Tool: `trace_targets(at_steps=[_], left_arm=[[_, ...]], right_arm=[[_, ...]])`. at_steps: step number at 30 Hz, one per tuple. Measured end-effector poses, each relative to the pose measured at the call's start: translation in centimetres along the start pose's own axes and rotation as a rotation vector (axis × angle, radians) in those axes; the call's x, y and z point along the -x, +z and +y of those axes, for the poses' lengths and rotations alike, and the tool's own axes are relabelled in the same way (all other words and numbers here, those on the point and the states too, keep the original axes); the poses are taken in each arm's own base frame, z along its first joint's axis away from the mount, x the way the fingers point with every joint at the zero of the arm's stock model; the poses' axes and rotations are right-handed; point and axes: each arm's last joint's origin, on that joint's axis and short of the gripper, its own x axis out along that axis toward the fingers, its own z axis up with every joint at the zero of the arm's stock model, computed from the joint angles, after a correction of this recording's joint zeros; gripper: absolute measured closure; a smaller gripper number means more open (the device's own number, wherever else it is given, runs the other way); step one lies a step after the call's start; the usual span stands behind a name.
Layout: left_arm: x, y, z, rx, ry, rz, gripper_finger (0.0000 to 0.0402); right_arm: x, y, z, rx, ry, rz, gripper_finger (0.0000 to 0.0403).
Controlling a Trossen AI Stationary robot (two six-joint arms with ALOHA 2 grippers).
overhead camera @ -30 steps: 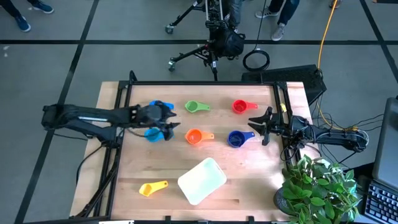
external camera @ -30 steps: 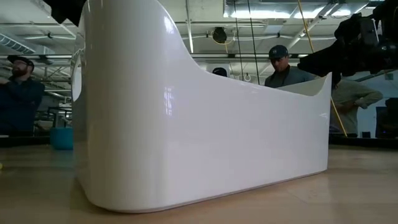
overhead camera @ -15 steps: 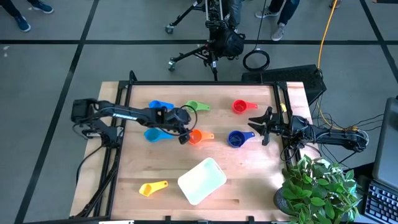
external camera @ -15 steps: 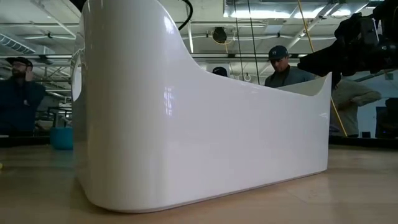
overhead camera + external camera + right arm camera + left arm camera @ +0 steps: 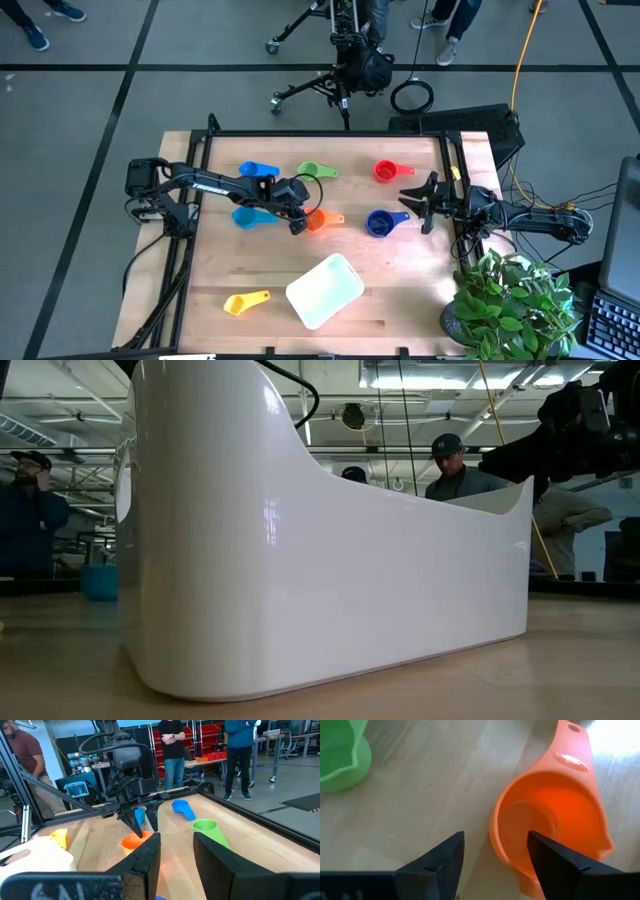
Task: Nest measuring cups in basket
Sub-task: Stack the orange measuring cup on top of the violet measuring cup
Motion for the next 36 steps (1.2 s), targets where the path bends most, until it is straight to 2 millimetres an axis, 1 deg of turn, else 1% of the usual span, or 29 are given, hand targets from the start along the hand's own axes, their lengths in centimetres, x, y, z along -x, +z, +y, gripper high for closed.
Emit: trace_targets(at_steps=[3,10,11,12,16,19,25,28,31,33,36], left_arm=[[0.0,0.0,0.1,0.017,0.005,-0.001,0.0235],[0.0,0.0,0.2,0.019,0.007,0.005,0.0368],[0.0,0.0,0.2,0.018,0.001,0.007,0.0383],[0.0,0.0,0.2,0.017,-0.002,0.006,0.0389],[0.0,0.0,0.2,0.024,0.002,0.005,0.0386],[0.1,0.1,0.3,0.052,0.007,-0.005,0.0393],[0.8,0.8,1.1,0.126,0.028,-0.013,0.0396],[1.4,2.0,1.2,0.153,0.026,-0.043,0.0396],[2.1,3.1,1.3,0.178,0.042,-0.019,0.0396],[2.8,4.2,1.3,0.185,0.041,-0.035,0.0396],[3.7,5.4,1.2,0.199,0.045,-0.037,0.0396]], right_arm=[[0.0,0.0,0.0,0.000,0.000,0.000,0.0293],[0.0,0.0,0.0,0.000,0.000,0.000,0.0293],[0.0,0.0,0.0,0.000,0.000,0.000,0.0293],[0.0,0.0,0.0,0.000,0.001,0.000,0.0293],[0.0,0.0,0.0,0.000,0.000,0.000,0.0293],[0.0,0.0,0.0,-0.008,0.001,0.000,0.0293],[-0.2,0.0,0.0,-0.017,-0.002,0.019,0.0293],[-0.4,1.1,0.2,0.008,-0.006,0.040,0.0293],[-1.1,2.3,0.5,0.065,-0.012,0.089,0.0287],[-1.8,3.1,0.7,0.110,-0.017,0.139,0.0278],[-3.1,3.9,1.0,0.175,-0.025,0.232,0.0261]])
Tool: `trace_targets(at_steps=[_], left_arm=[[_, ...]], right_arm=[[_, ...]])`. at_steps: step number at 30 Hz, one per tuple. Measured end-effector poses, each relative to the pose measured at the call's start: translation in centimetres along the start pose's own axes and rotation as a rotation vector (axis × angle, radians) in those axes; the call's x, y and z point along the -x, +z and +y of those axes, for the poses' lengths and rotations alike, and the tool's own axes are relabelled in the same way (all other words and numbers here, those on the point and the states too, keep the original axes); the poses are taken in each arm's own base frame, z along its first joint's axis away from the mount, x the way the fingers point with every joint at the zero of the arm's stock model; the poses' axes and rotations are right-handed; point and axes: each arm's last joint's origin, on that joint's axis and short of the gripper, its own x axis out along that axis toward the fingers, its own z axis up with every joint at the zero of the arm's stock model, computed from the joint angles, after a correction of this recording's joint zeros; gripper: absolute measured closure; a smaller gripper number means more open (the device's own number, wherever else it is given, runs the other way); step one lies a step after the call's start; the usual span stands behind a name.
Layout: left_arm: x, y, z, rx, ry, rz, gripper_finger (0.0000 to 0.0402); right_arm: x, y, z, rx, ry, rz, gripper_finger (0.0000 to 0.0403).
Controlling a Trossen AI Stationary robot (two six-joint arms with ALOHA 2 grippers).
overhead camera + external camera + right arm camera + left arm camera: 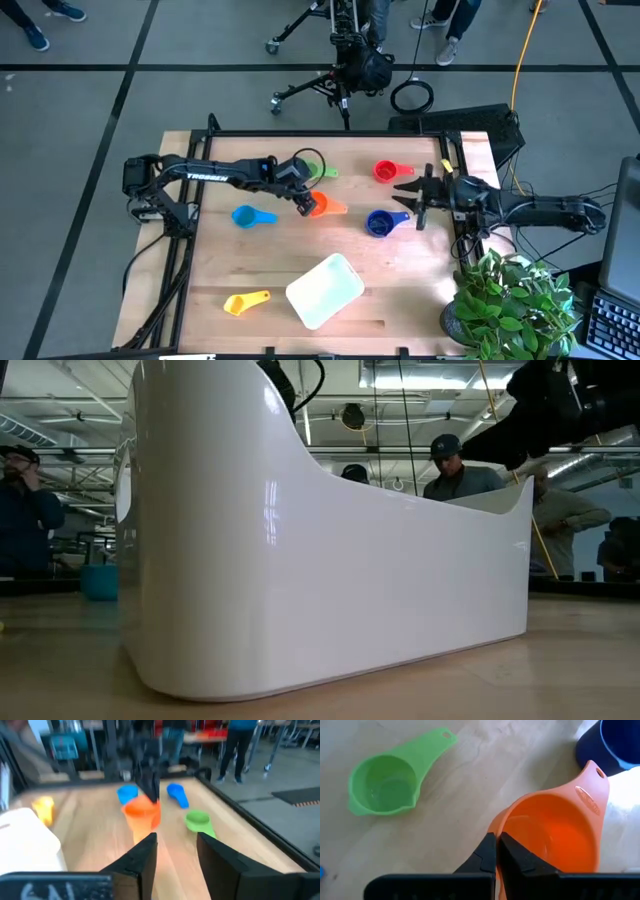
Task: Nest measuring cups in basket
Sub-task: Stack the orange measuring cup on top of the violet measuring cup
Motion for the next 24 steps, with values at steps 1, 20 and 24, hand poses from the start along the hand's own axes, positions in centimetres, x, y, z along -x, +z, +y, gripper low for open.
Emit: trace_targets(at_steps=[1,20,24], left_arm=[[0.3,0.4,-0.1,0.007,0.002,0.000,0.0396],[2.1,2.9,-0.9,0.031,0.009,-0.069,0.0396],[2.1,2.9,-0.9,0.031,0.009,-0.069,0.0396]], right_arm=[[-0.5,0.5,0.1,0.016,0.000,0.021,0.0255],[-10.2,4.3,1.2,0.157,0.020,0.254,0.0154],[-11.3,4.3,1.4,0.152,0.047,0.244,0.0145]])
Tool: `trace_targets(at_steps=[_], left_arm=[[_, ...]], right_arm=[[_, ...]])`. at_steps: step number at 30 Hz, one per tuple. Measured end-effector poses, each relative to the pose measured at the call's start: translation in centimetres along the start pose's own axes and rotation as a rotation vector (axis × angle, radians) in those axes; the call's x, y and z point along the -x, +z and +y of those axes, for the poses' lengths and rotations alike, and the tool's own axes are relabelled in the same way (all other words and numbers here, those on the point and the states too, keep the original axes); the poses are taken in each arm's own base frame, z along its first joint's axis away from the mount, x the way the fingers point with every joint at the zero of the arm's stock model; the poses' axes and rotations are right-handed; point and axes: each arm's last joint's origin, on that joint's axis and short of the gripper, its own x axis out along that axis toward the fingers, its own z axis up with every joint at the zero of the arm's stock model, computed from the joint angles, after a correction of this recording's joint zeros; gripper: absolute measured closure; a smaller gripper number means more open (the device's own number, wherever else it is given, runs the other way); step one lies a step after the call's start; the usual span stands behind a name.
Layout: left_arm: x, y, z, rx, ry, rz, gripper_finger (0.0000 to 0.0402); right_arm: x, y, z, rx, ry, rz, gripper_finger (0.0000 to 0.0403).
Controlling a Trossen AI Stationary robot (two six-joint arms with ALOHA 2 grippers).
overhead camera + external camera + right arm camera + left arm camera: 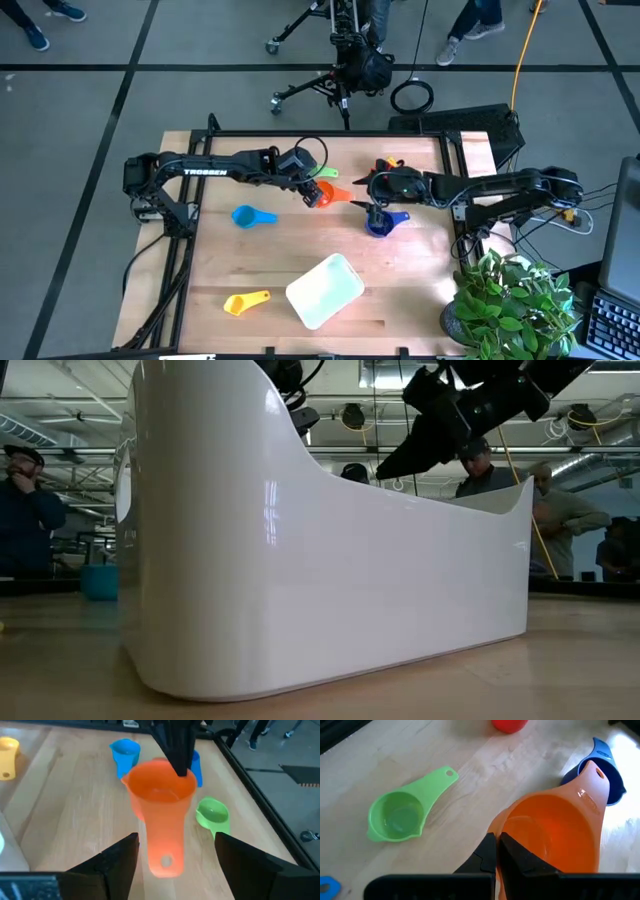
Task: Nest measuring cups in basket
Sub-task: Stack the orange measuring cup on top of the violet measuring cup
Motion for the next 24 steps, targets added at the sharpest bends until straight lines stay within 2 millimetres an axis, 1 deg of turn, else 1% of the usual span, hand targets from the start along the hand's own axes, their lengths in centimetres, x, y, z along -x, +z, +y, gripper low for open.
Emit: trace_targets(at_steps=[4,7,15,20,24], left_arm=[[0.0,0.0,0.0,0.000,-0.002,-0.005,0.0396],[0.0,0.1,0.0,-0.001,-0.002,-0.006,0.0396],[0.0,0.0,-0.1,-0.005,-0.001,-0.006,0.0396],[0.0,0.0,0.0,-0.007,0.001,-0.001,0.0396],[0.0,0.0,-0.1,-0.013,0.000,-0.001,0.0396]], right_arm=[[-1.0,0.0,0.2,-0.003,0.030,0.012,0.0138],[-1.9,-0.3,0.3,-0.007,0.033,0.044,0.0136],[-3.8,-0.3,0.4,0.006,0.032,0.079,0.0137],[-4.0,-0.2,0.3,0.013,0.000,0.071,0.0161],[-4.0,-0.2,0.3,0.017,0.000,0.072,0.0204]])
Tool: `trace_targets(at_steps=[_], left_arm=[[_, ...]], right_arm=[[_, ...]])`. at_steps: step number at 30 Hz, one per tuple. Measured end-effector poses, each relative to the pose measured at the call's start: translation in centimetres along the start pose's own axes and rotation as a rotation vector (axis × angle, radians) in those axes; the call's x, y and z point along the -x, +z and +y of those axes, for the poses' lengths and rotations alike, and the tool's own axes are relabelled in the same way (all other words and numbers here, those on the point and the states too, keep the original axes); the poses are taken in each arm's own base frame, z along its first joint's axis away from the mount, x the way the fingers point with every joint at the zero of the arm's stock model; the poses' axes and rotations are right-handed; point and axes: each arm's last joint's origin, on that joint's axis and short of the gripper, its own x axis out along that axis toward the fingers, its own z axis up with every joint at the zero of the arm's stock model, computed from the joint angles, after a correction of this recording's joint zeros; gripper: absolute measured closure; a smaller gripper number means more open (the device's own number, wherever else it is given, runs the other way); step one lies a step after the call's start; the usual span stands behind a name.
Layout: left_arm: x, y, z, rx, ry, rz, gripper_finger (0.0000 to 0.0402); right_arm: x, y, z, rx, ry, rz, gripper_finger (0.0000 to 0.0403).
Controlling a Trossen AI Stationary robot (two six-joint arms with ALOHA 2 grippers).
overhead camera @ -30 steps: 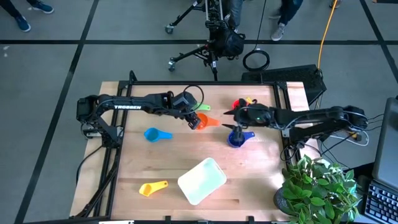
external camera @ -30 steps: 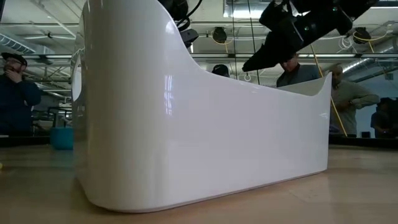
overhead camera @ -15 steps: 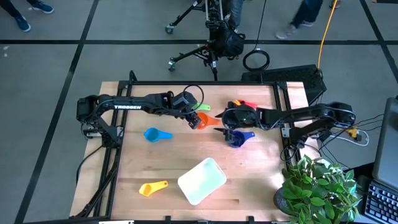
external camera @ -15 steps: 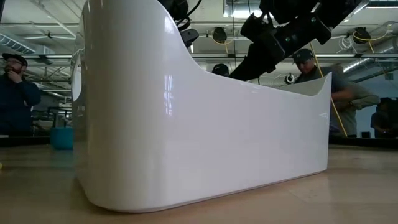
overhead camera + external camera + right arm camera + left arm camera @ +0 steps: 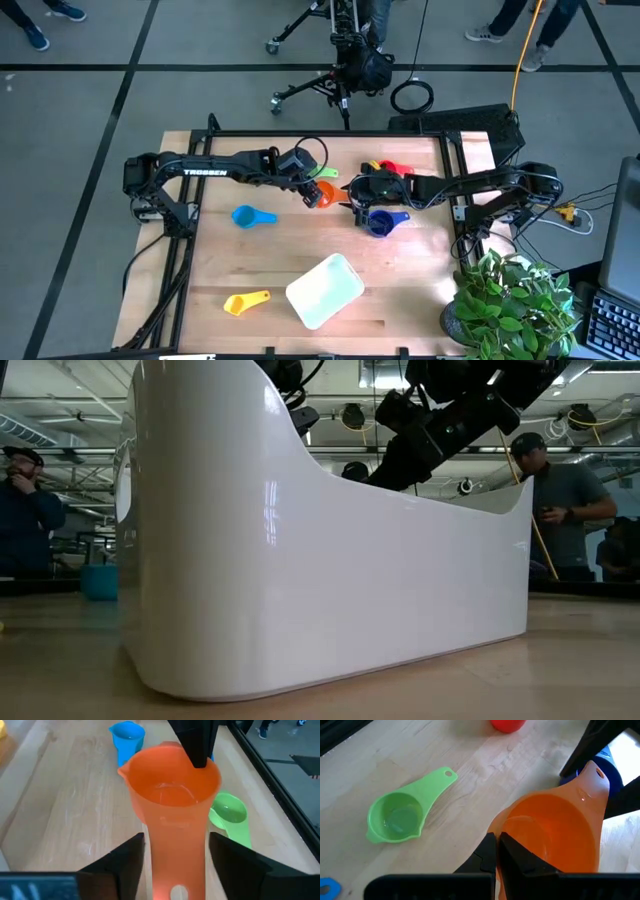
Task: Nest measuring cups in basket
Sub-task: Stack the orange measuring cup on top of the violet measuring cup
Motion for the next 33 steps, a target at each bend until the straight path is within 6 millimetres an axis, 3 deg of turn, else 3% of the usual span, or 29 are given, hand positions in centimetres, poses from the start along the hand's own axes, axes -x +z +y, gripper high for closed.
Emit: trace_targets(at_steps=[7,15,23,28,33], left_arm=[[0.0,0.0,0.0,0.002,0.002,0.002,0.0396],[0.0,0.0,0.0,-0.013,-0.004,-0.003,0.0392],[0.0,0.0,-0.1,-0.043,-0.013,-0.004,0.0323],[0.0,0.0,-0.1,-0.061,-0.012,-0.002,0.0300],[0.8,0.1,-0.1,-0.092,-0.028,-0.008,0.0283]], right_arm=[[0.0,-0.1,0.0,0.023,0.001,0.010,0.0278],[0.0,-0.2,0.0,0.042,-0.020,0.023,0.0274],[0.0,-0.3,0.0,0.048,-0.020,0.029,0.0277],[0.1,-0.4,0.0,0.054,-0.017,0.045,0.0277],[1.4,-0.3,-0.2,0.060,-0.013,0.071,0.0277]])
